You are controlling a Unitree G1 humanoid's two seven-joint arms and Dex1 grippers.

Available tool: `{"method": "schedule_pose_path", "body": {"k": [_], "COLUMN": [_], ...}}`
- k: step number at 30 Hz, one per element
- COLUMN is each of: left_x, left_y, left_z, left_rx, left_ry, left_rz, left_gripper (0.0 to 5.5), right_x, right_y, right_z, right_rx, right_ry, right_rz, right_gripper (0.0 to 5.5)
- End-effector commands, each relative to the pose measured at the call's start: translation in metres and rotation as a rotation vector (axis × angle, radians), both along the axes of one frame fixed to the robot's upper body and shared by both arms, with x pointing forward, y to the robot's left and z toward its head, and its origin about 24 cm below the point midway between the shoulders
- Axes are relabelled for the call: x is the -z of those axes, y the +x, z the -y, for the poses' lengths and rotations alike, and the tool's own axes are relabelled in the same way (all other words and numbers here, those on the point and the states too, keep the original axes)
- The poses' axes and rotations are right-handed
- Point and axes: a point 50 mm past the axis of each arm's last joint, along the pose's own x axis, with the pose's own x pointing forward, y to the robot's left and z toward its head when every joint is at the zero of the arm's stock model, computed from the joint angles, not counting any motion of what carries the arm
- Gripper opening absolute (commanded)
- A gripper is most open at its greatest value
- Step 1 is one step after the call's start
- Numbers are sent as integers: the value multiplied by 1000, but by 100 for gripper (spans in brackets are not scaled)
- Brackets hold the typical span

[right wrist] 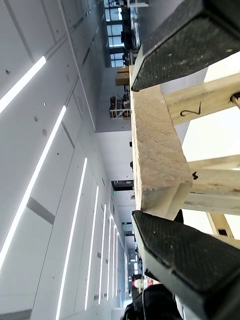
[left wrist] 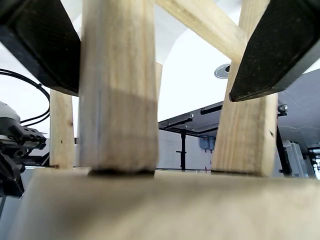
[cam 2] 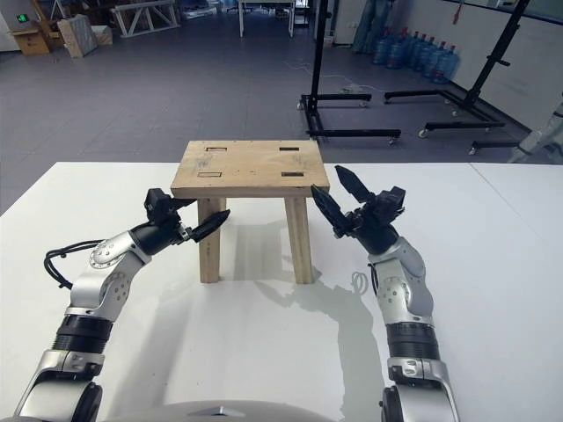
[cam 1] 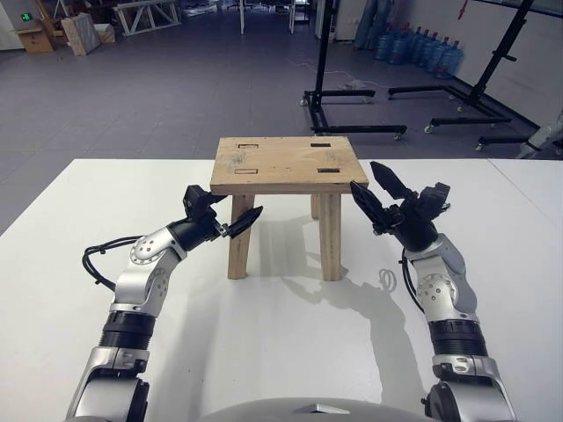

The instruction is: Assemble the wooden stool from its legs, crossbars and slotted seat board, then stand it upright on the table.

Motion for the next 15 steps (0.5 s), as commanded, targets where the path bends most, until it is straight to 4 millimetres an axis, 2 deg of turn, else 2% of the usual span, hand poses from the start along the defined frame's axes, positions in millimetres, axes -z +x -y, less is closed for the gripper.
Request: {"method": "schedule_pose_path", "body": {"k": [1, 6, 11, 15], "left_x": [9, 10, 4, 2], "left_y": [15, 36, 59, 65], "left_z": [1, 13, 13, 10], "left_rx": [-6, 33, -41, -75], "left_ry": [56, 101, 139, 153], "left_rz": [-5, 17, 35, 55], "left_gripper": [481, 481, 481, 481], "right_x": [27, 26, 24, 22], "right_y": [10, 29, 46, 49], "right_z": [-4, -10, -20, -20], "right_rx": [62, 103, 125, 148], "right_ry": [-80, -116, -119, -104], "right_rz": [-105, -80, -65, -41], "right_gripper": [437, 437, 437, 437]}}
